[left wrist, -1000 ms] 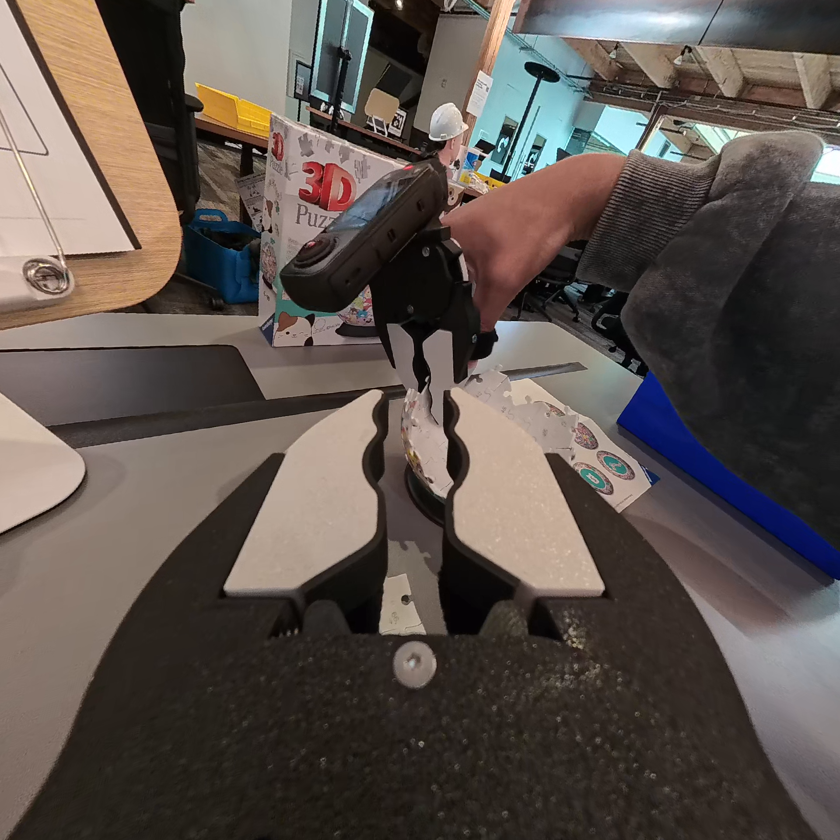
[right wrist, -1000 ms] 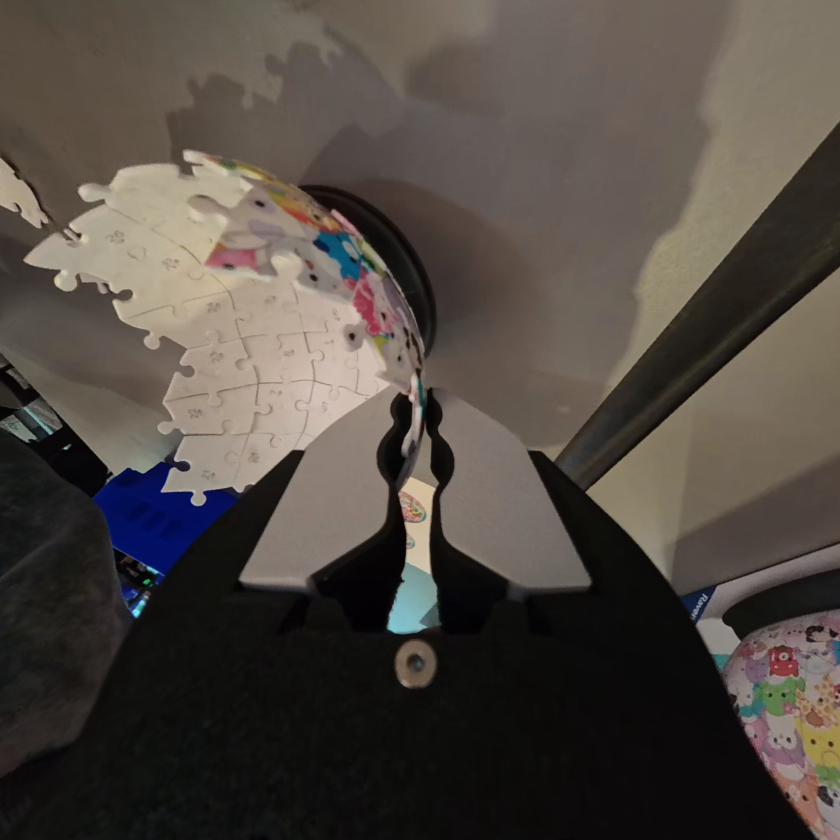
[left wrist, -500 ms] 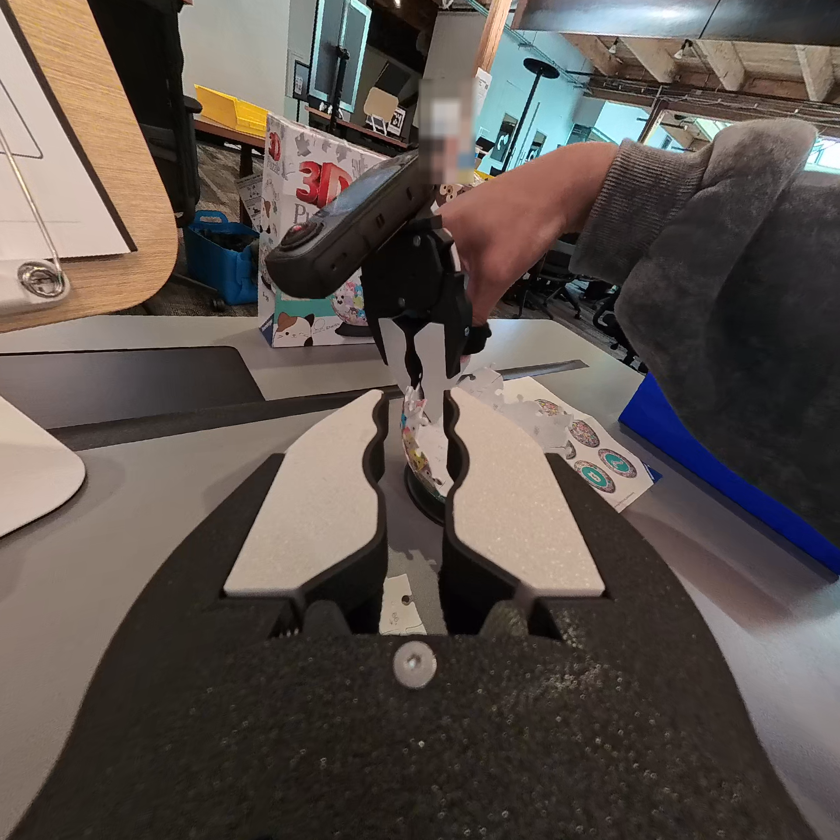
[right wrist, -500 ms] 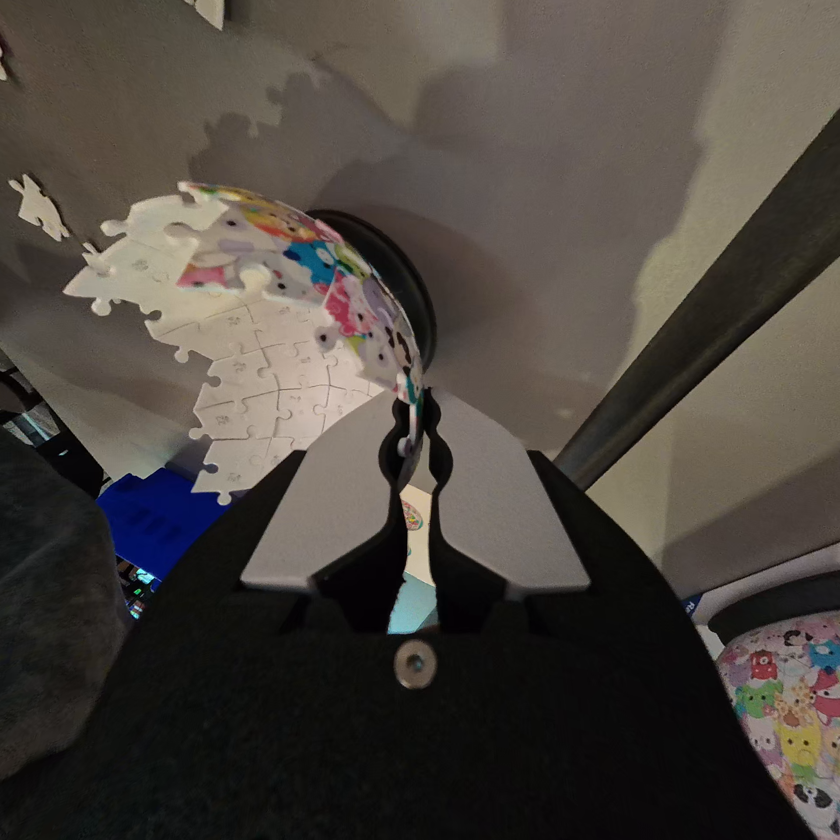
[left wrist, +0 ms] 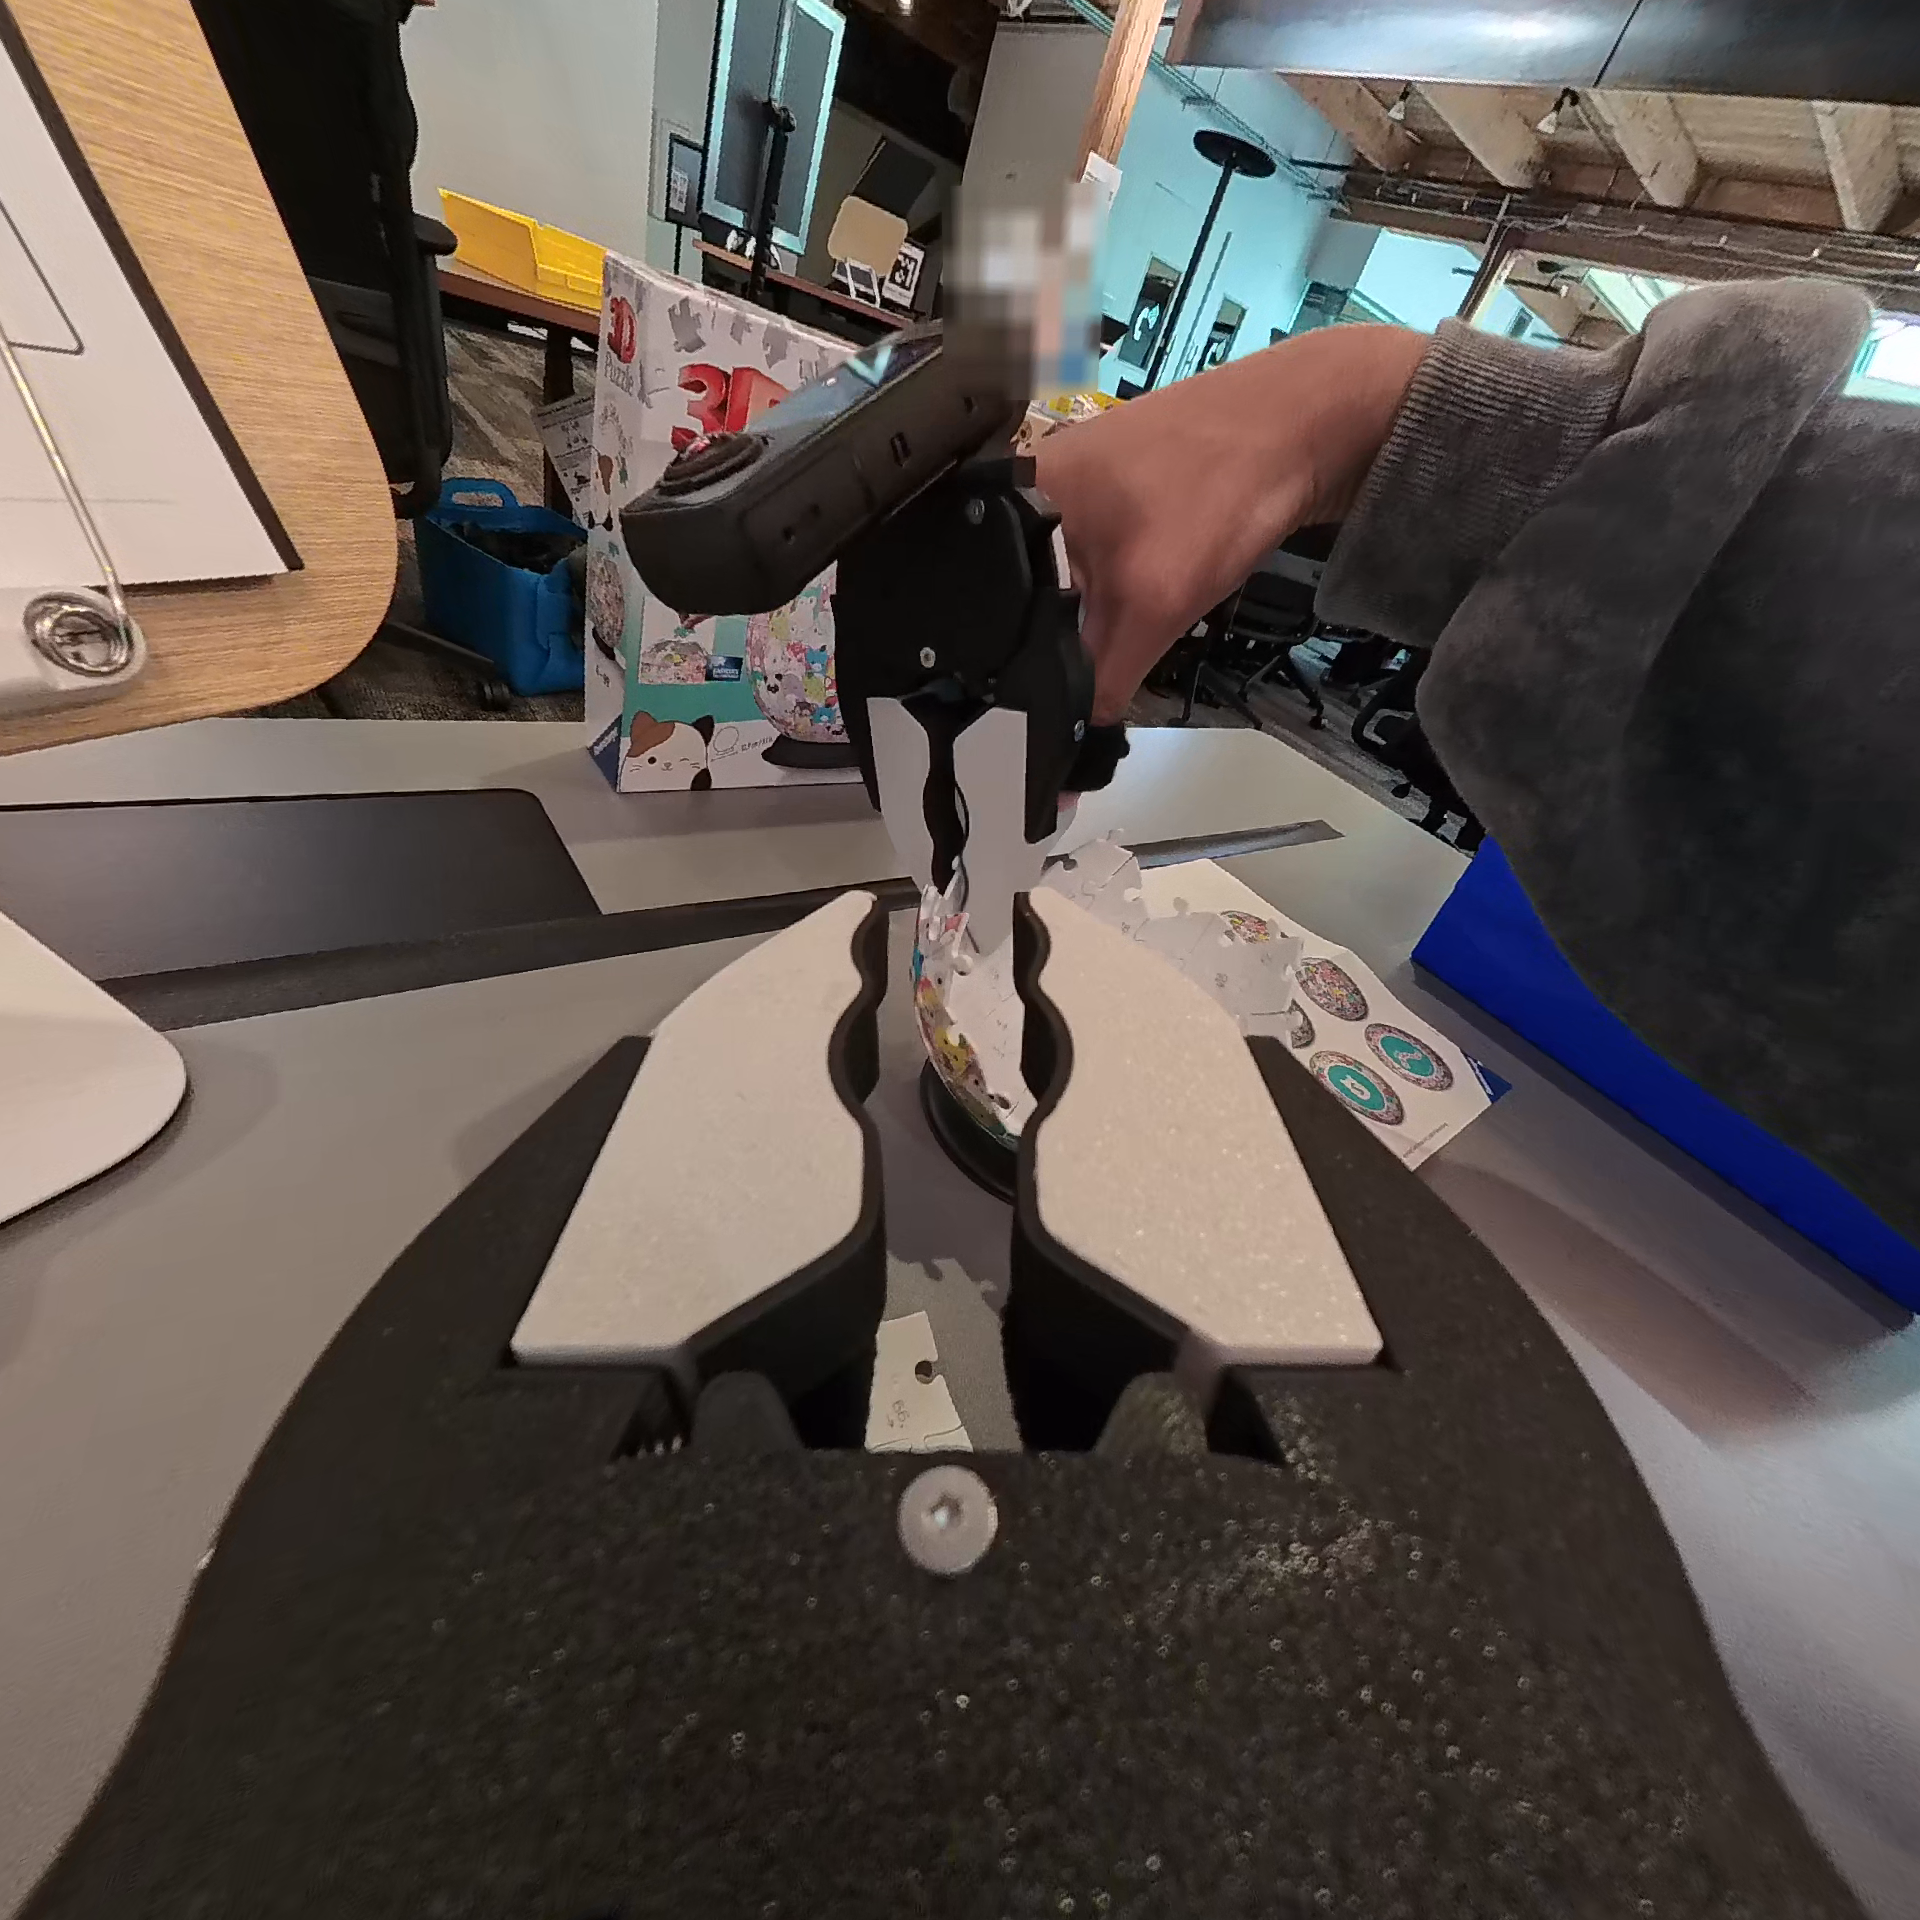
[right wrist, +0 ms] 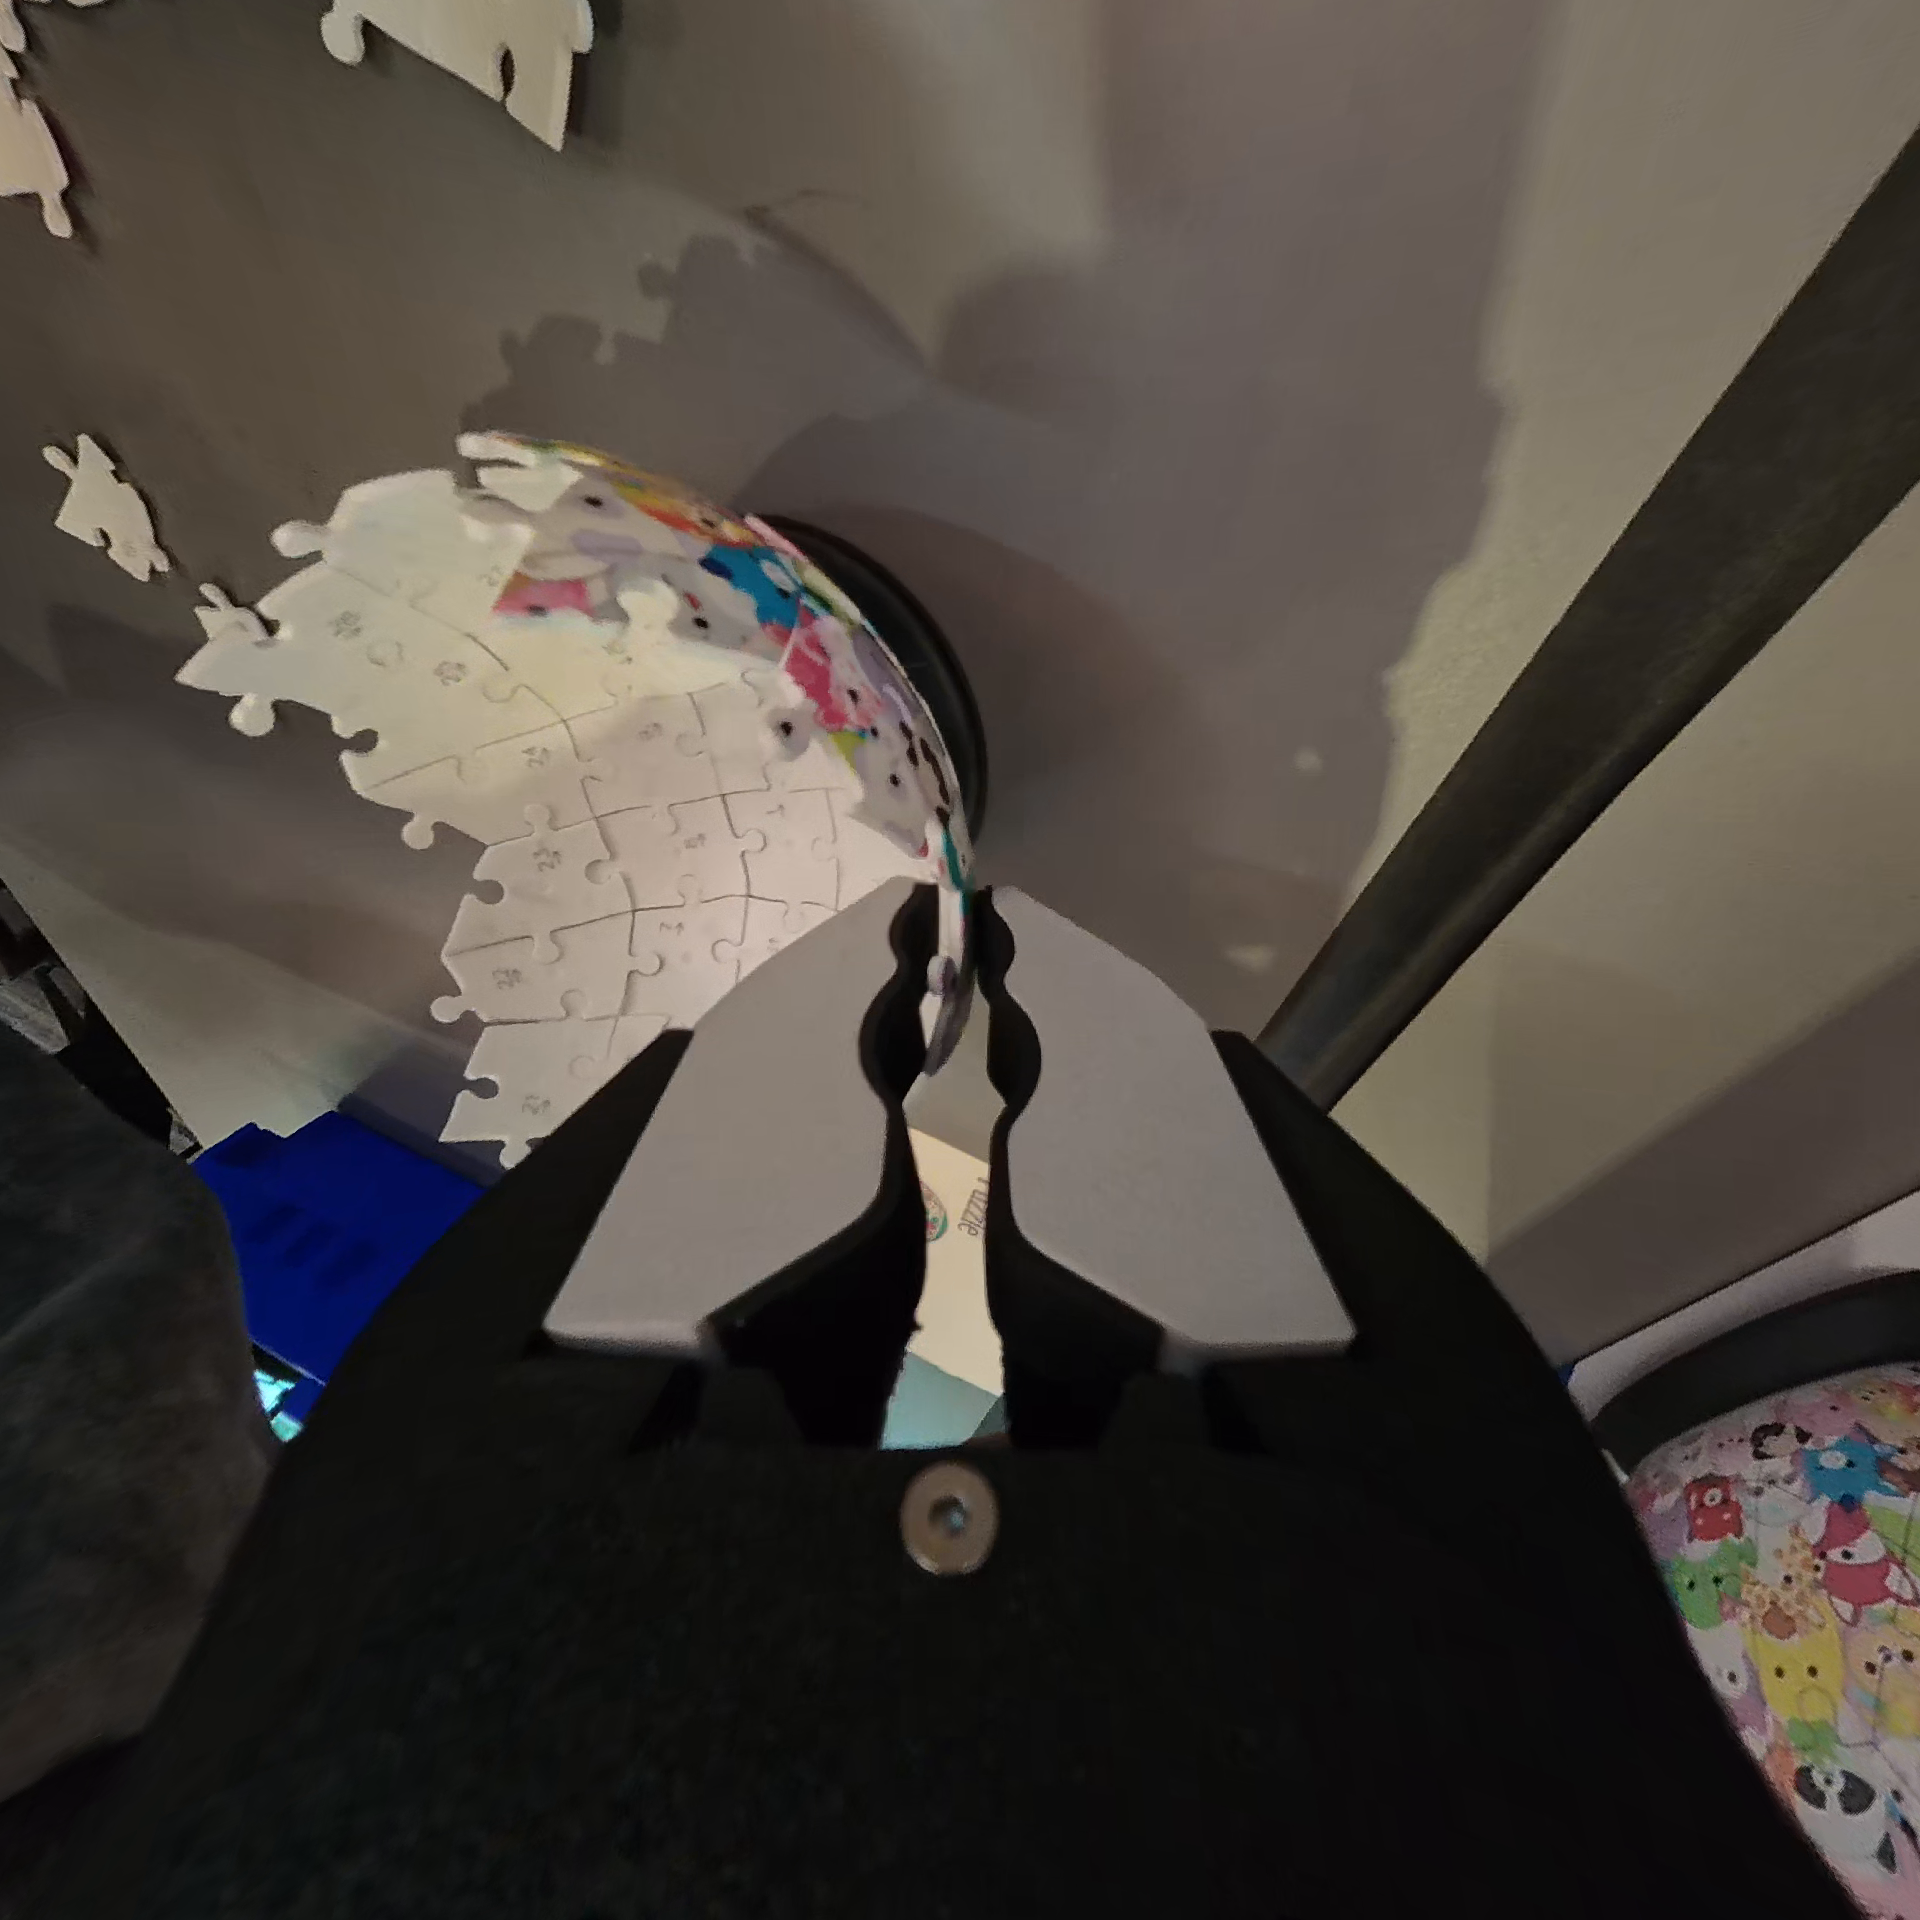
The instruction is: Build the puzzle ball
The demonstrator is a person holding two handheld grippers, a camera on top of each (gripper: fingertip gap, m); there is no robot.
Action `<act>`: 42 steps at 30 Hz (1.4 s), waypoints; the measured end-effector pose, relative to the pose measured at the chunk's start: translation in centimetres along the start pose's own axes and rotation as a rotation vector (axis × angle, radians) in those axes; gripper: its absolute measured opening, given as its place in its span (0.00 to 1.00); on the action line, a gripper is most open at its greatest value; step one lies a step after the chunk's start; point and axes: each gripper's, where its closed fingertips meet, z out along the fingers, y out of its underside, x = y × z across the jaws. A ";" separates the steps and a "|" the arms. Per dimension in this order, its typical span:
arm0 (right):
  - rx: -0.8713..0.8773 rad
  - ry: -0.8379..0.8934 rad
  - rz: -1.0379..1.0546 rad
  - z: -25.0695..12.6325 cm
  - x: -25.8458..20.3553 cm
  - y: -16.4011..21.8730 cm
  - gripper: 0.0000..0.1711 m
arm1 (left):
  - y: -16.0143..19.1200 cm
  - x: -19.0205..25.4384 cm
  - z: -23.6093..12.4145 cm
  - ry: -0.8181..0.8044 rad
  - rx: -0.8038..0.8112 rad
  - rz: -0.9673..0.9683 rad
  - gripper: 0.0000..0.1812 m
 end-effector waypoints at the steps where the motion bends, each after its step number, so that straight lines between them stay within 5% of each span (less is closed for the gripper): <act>1: 0.007 0.002 0.000 0.0 0.1 0.0 0.03 | 0.0 0.0 0.0 0.001 0.000 0.000 0.12; 42: 0.103 -0.004 -0.123 0.0 0.3 -1.3 0.02 | 0.7 0.2 0.4 0.017 -0.029 -0.007 0.12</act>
